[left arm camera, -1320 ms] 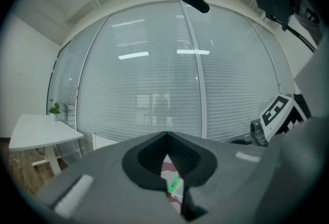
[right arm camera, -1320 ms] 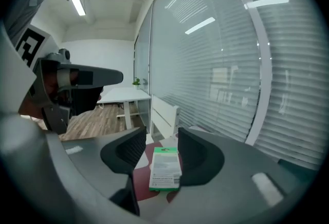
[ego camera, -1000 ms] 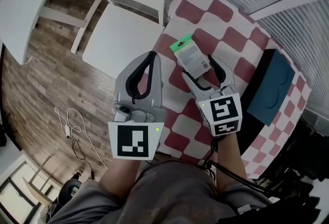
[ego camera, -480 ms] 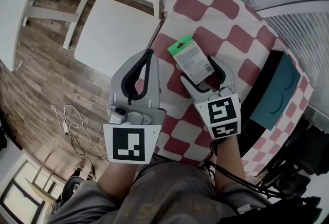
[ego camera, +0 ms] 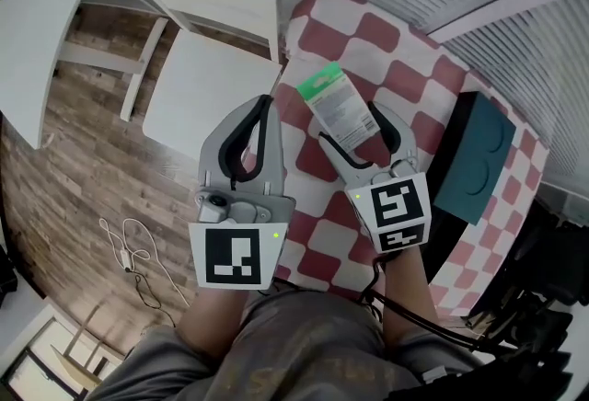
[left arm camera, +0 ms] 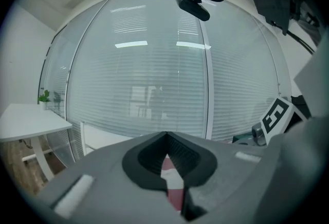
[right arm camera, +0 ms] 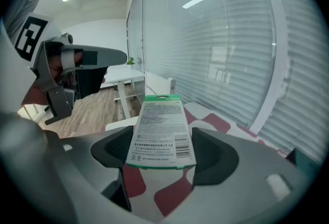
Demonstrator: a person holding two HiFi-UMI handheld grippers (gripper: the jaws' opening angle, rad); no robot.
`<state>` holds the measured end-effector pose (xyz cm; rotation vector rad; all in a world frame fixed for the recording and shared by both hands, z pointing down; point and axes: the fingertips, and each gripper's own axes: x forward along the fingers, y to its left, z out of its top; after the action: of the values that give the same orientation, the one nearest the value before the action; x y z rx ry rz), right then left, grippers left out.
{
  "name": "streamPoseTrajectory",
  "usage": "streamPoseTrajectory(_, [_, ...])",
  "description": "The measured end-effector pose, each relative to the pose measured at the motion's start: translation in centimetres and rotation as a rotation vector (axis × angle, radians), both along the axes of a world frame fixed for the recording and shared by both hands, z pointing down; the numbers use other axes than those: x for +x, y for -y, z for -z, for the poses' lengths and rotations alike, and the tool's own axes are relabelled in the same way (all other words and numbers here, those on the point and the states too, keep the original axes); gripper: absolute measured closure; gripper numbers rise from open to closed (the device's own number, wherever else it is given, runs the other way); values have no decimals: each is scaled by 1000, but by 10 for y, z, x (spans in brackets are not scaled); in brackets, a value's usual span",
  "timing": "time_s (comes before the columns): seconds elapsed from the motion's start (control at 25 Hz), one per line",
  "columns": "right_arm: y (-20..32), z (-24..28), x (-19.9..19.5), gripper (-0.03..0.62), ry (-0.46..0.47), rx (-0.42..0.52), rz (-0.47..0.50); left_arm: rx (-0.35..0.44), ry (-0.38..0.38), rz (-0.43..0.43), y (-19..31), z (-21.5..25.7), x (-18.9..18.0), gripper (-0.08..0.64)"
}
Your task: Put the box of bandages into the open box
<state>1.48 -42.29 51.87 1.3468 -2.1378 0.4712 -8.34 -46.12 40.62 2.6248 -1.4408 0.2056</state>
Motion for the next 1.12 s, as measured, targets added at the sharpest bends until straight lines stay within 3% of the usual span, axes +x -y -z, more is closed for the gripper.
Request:
streamPoseTrajectory(0.48, [-30,137,32,207,7,303,-141,195,-56,-151,-44,97,53,560])
streamPoseTrajectory(0.84, [-118,213,76,207,-16,480,-245,335,-82,-243,-133,154,96,560])
streamPoseTrajectory(1.12, [-206,255,125,207,-98,559,-368,373,-132,-324,-208,186,130,560])
